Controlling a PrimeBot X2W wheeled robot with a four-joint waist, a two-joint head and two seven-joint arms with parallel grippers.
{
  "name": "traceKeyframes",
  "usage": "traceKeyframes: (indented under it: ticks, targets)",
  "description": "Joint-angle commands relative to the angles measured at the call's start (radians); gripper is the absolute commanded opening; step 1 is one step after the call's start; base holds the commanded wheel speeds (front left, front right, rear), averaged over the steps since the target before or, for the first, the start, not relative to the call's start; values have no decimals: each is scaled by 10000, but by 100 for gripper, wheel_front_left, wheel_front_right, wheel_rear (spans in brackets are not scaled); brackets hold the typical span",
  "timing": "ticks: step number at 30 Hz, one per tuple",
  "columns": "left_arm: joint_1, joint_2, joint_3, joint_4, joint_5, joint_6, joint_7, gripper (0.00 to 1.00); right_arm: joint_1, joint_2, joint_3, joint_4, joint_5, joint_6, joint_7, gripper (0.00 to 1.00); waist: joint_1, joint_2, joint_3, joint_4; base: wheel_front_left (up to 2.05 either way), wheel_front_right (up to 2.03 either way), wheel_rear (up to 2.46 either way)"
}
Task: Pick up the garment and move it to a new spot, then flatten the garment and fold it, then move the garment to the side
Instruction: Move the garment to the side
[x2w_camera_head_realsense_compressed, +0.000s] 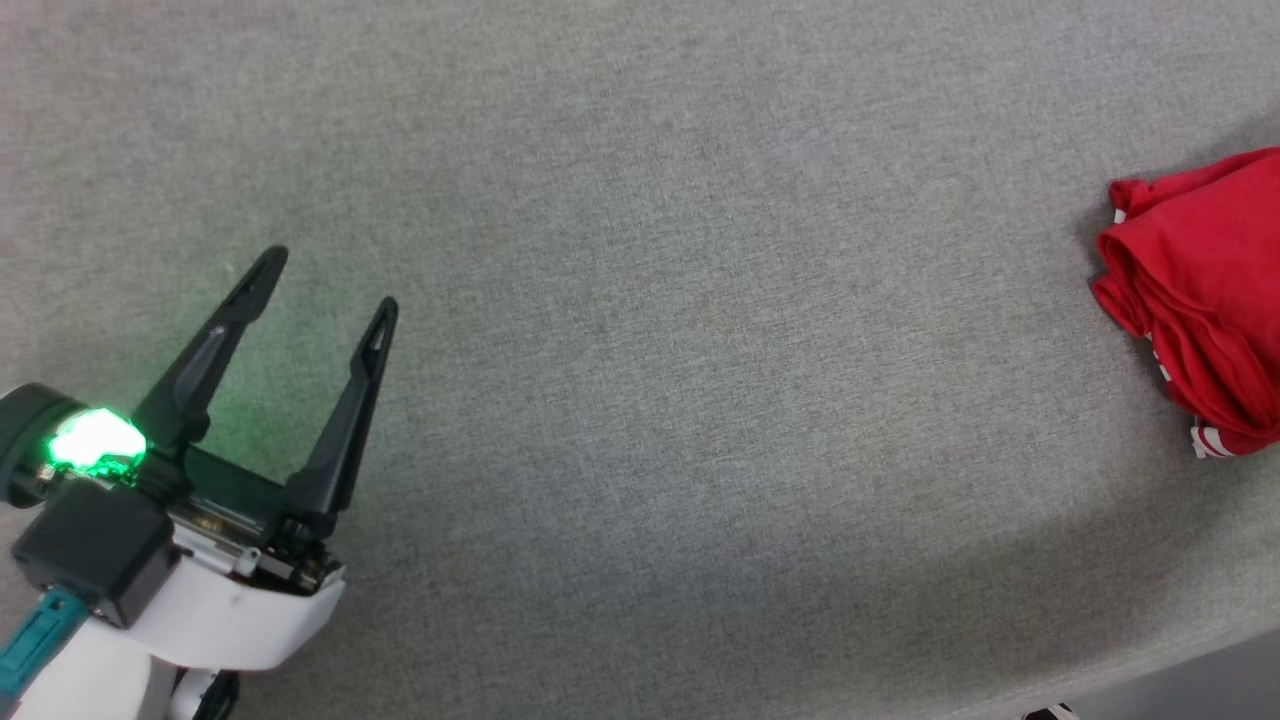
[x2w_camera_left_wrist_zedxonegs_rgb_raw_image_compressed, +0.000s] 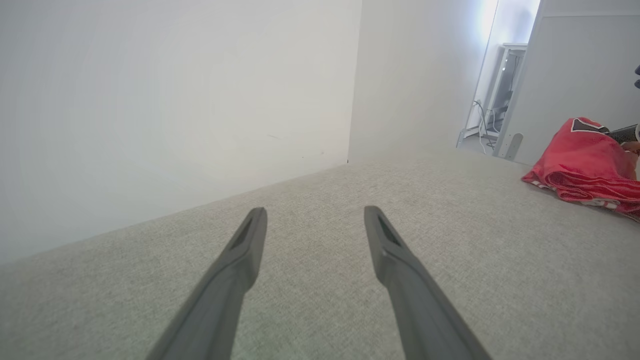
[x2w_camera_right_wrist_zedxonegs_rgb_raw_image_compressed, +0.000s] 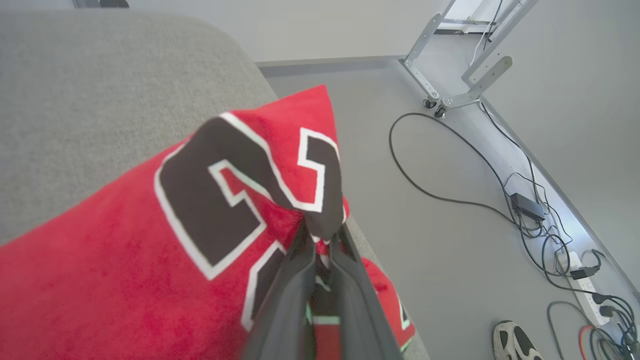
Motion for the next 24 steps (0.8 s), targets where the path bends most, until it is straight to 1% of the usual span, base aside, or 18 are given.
traceKeyframes:
  ticks: [1,5,10,11,12,13,14,19,24]
  targets:
    - [-128,37,16,-38,53,-16,15,100,-202,52,76,269,-298,-12,-117,0,0,0,89,-39,0,0,0]
    - [-144,65,122,-69,31,-16,15,100,-584,69,119,955,-944,-12,-442,0,0,0,171,-42,0,0,0]
    - [-112,-54,289,-87,54,-16,15,100,-973,161,-196,1694,-1579,-12,-809,0,0,0,194,66,0,0,0]
    - [-119,-86,304,-65,47,-16,15,100,-1028,148,-276,1823,-1682,-12,-909,26,0,0,173,108,0,0,0]
    - [-123,-130,320,-38,31,-16,15,100,-1076,110,-349,1957,-1763,-12,-991,46,0,0,143,148,0,0,0]
    - [-132,-182,319,-9,13,-16,15,100,-1107,59,-415,2078,-1849,-12,-1068,84,0,0,101,196,0,0,0]
    - [-137,-249,330,36,-9,-17,15,100,-1127,22,-514,2207,-1905,-12,-1140,100,0,0,41,245,0,0,0]
    - [-199,-714,350,388,-163,-17,15,100,-1077,-335,-702,2864,-1921,-12,-1367,100,0,0,-427,624,0,0,0]
    - [-42,-1285,370,1011,-210,-16,15,100,-810,-636,-335,3131,-1499,-12,-1680,100,0,0,-1173,1074,0,0,0]
